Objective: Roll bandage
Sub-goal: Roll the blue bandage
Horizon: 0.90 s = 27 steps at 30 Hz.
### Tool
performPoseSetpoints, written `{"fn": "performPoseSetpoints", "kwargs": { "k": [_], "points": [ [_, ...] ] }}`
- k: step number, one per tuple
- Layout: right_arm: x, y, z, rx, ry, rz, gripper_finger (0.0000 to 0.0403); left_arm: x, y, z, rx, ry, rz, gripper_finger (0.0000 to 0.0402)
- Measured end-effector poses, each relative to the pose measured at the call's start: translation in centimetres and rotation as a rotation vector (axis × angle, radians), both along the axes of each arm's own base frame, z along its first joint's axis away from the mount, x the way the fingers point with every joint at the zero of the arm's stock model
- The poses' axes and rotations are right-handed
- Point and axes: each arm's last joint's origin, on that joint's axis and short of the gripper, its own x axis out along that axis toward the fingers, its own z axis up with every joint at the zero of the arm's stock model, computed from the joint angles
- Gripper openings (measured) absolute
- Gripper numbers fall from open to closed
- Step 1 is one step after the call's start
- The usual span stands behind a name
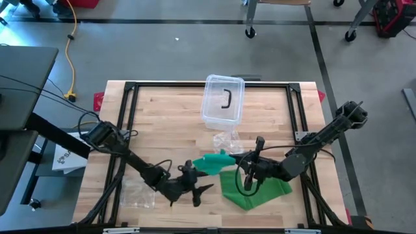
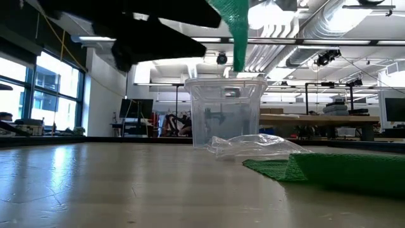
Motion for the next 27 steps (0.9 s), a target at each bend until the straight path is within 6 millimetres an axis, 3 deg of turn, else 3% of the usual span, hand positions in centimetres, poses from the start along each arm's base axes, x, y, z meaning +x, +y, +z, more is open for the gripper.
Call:
{"fn": "performPoseSetpoints", "kwargs": {
  "k": [8,13,17,22,27],
  "points": [
    [0.0,0.0,0.0,-0.007,0.003,0.0,0.0012,1.0,0.4,2.6,0.052,-0.189,-0.069,0.0225],
    [0.0,0.0,-0.1,-0.011,0.013,-0.016,0.0012,1.2,0.6,3.1,-0.036,-0.252,-0.065,0.0218],
    [-0.1,-0.3,-0.2,-0.009,0.018,-0.103,0.0012,1.2,0.4,3.1,-0.163,-0.268,-0.105,0.016],
    [-0.2,-0.6,-0.3,-0.033,0.041,-0.23,0.0011,0.7,-0.6,3.9,-0.307,-0.341,-0.249,0.0024],
    [-0.4,-0.8,-1.3,-0.086,0.119,-0.324,0.0003,-1.2,-2.6,6.1,-0.364,-0.481,-0.358,0.0011]
  ]
}}
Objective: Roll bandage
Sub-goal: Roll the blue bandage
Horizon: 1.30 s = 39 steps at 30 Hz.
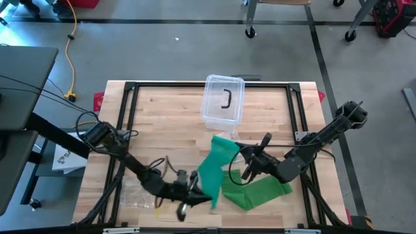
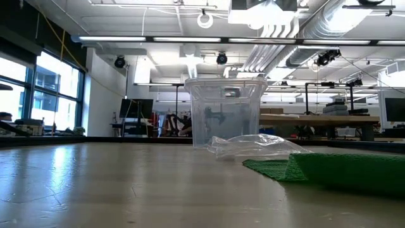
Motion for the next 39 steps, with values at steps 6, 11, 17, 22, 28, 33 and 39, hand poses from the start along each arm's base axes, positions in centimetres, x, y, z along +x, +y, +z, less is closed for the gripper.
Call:
{"fn": "performPoseSetpoints", "kwargs": {
  "k": [6,11,17,22,28,33,39],
  "points": [
    [-0.4,-0.1,-0.9,-0.006,0.033,-0.093,0.0002,-3.6,-2.6,2.3,0.03,0.017,-0.079,0.0003],
    [-0.9,0.2,-0.8,-0.046,0.044,-0.138,0.0001,-6.6,-4.2,3.0,0.031,0.123,-0.044,0.0001],
    [-1.7,1.3,-0.6,-0.079,0.058,-0.096,0.0001,-9.5,-5.2,2.9,0.057,0.224,0.105,0.0001],
    [-2.1,2.6,0.5,-0.067,0.013,0.032,0.0001,-8.9,-3.7,0.9,-0.051,0.288,0.205,0.0001],
    [-2.7,3.5,2.1,-0.078,-0.069,0.162,0.0,-6.9,1.1,-3.3,-0.146,0.36,0.228,0.0],
    [-2.8,3.6,2.3,-0.087,-0.073,0.176,0.0,-5.5,4.0,-2.4,-0.17,0.171,0.083,0.0],
    [-2.8,3.6,2.3,-0.047,-0.094,0.176,0.0,-7.3,6.2,1.4,-0.057,-0.124,0.346,0.0]
  ]
}}
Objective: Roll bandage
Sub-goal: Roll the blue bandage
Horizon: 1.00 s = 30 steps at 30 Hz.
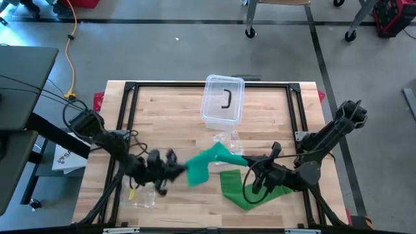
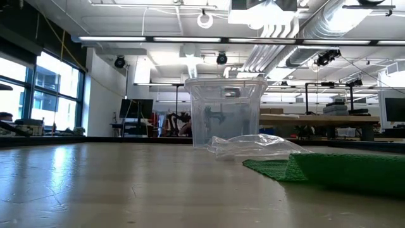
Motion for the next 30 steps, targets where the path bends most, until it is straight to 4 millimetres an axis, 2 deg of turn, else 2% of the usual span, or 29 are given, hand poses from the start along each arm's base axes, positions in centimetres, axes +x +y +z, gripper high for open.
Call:
{"fn": "performPoseSetpoints", "kwargs": {
  "k": [2,5,10,14,22,25,30],
  "points": [
    [0.0,0.0,0.0,0.03,-0.011,0.002,0.0,-0.5,1.3,-0.7,-0.07,0.089,0.216,0.0],
    [0.0,0.0,-0.2,0.067,-0.015,0.008,0.0,-0.8,2.9,-3.1,-0.154,0.142,0.288,0.0],
    [0.1,0.0,-0.4,0.088,-0.015,0.008,0.0,-0.3,3.9,-6.4,-0.296,0.182,0.222,0.0],
    [0.3,-0.1,-0.4,0.089,-0.015,0.005,0.0,0.3,4.1,-7.6,-0.322,0.25,0.099,0.0015],
    [0.3,-0.1,-0.4,0.107,-0.023,0.009,0.0,1.6,5.6,-9.5,-0.336,0.441,-0.101,0.0129],
    [0.3,-0.1,-0.4,0.11,-0.024,0.01,0.0,1.8,5.8,-10.2,-0.294,0.541,-0.236,0.0156],
    [0.3,-0.1,-0.4,0.109,-0.023,0.01,0.0,2.2,4.3,-10.4,-0.145,0.691,-0.307,0.0147]
  ]
}}
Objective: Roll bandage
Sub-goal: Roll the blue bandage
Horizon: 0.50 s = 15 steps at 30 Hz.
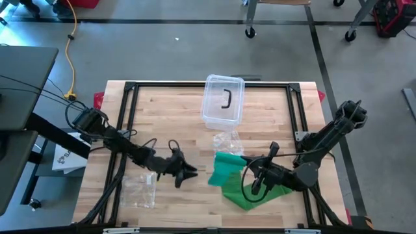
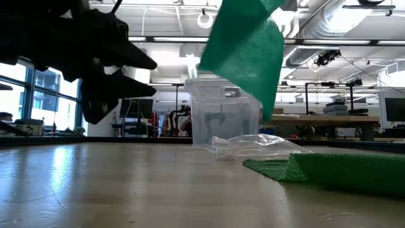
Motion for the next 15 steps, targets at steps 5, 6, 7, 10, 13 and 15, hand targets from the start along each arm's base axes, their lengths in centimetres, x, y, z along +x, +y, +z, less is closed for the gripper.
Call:
{"fn": "performPoseSetpoints", "kwargs": {
  "k": [5,6,7,10,13,15],
  "points": [
    [0.2,-0.3,0.0,0.015,-0.005,-0.012,0.0,1.8,-2.8,2.0,0.304,0.215,-0.026,0.0114],
    [0.4,-0.4,0.0,0.021,-0.006,-0.017,0.0,2.2,-3.4,2.9,0.364,0.232,-0.021,0.0108],
    [0.5,-0.6,-0.1,0.027,-0.007,-0.025,0.0,2.6,-4.0,4.0,0.423,0.237,-0.017,0.0102],
    [0.9,-1.0,-0.3,0.041,-0.002,-0.042,0.0,3.3,-5.9,7.2,0.575,0.204,-0.02,0.0086],
    [1.1,-1.3,-0.4,0.05,-0.002,-0.053,0.0,3.3,-7.4,9.8,0.696,0.184,-0.052,0.0075],
    [1.1,-1.3,-0.4,0.05,-0.002,-0.055,0.0,3.1,-8.0,10.7,0.771,0.189,-0.09,0.007]
  ]
}}
